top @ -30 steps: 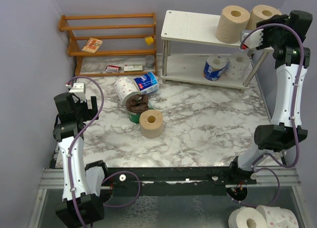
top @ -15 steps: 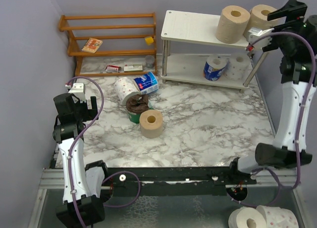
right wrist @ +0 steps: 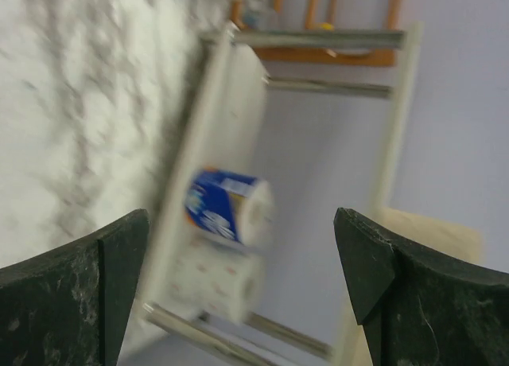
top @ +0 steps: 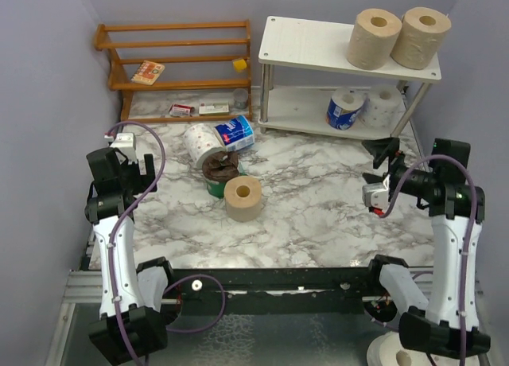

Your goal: Place and organize the paper towels onto the shelf

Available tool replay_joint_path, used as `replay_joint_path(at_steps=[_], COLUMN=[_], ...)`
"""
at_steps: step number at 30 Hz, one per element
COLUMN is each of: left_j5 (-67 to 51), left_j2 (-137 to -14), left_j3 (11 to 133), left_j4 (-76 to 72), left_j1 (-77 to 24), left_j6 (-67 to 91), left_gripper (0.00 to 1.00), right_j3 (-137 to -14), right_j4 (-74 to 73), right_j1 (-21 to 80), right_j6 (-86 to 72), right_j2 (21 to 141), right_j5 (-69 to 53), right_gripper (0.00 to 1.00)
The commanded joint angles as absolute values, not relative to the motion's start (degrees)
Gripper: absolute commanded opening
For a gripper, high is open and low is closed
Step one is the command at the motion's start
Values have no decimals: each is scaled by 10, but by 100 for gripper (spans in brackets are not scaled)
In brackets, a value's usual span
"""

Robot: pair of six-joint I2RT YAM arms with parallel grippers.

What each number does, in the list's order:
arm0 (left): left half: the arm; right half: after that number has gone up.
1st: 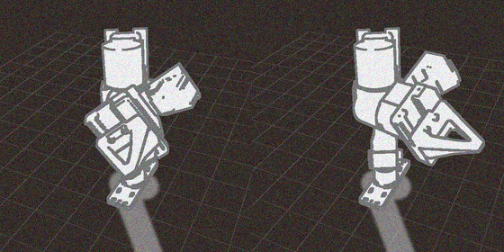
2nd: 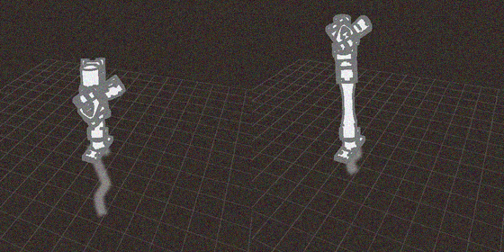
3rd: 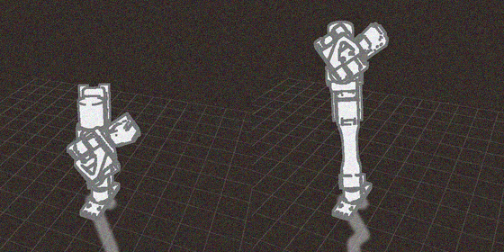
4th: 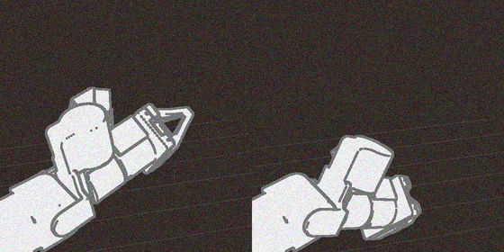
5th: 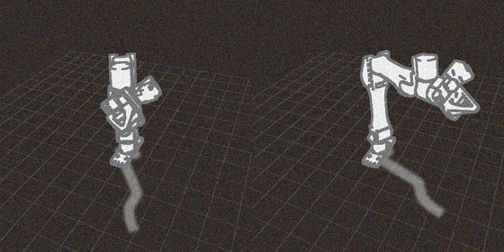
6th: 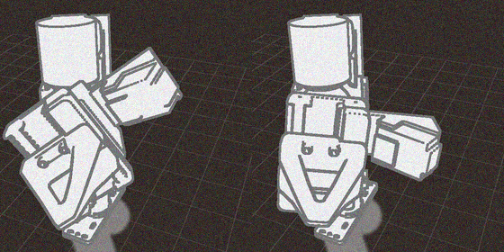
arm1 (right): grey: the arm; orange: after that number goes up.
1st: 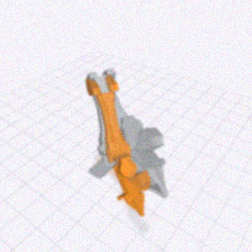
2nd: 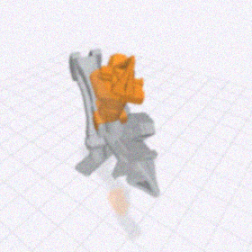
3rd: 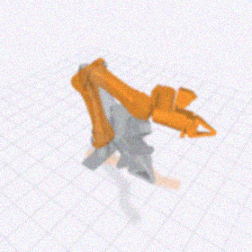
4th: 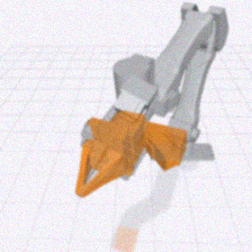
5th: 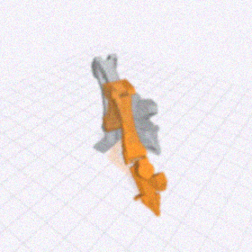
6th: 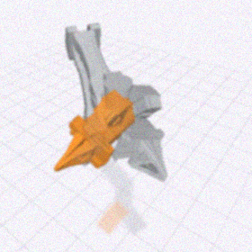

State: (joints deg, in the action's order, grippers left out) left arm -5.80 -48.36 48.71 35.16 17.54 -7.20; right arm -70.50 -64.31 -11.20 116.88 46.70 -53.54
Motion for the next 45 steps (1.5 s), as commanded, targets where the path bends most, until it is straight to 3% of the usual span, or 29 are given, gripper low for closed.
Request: replay_joint_path(at_steps=[1,7,11,14,16,20,24,27,32,38,40,45], left_j5=[-39,-31,-28,-24,-25,-26,-26,-24,-26,-23,-27,-35], left_j2=[-491,-523,-558,-579,-582,-574,-565,-572,-575,-577,-577,-581], left_j3=[484,481,479,479,479,478,475,475,475,475,475,475], left_j4=[343,341,339,338,339,338,337,335,336,335,335,335], left_j1=[186,191,192,192,191,194,199,200,201,205,205,205], left_j6=[-65,-59,-58,-58,-57,-59,-58,-58,-58,-57,-58,-60], left_gripper=[96,96,96,96,96,95,95,95,95,95,95,95], right_j3=[-700,-719,-626,-543,-521,-538,-578,-632,-677,-705,-705,-667], right_j4=[-745,-773,-616,-390,-353,-296,-252,-249,-239,-259,-286,-317], right_j1=[-113,-112,-71,83,200,245,404,416,438,439,439,484], right_j6=[1118,1057,910,639,593,484,412,364,355,195,229,309], right_j2=[499,580,527,503,526,600,681,707,744,743,740,734], right_j5=[-705,-742,-732,-585,-474,-489,-299,-342,-245,-360,-378,-263], right_gripper=[98,100,100,100,100,100,100,100,100,100,100,95])
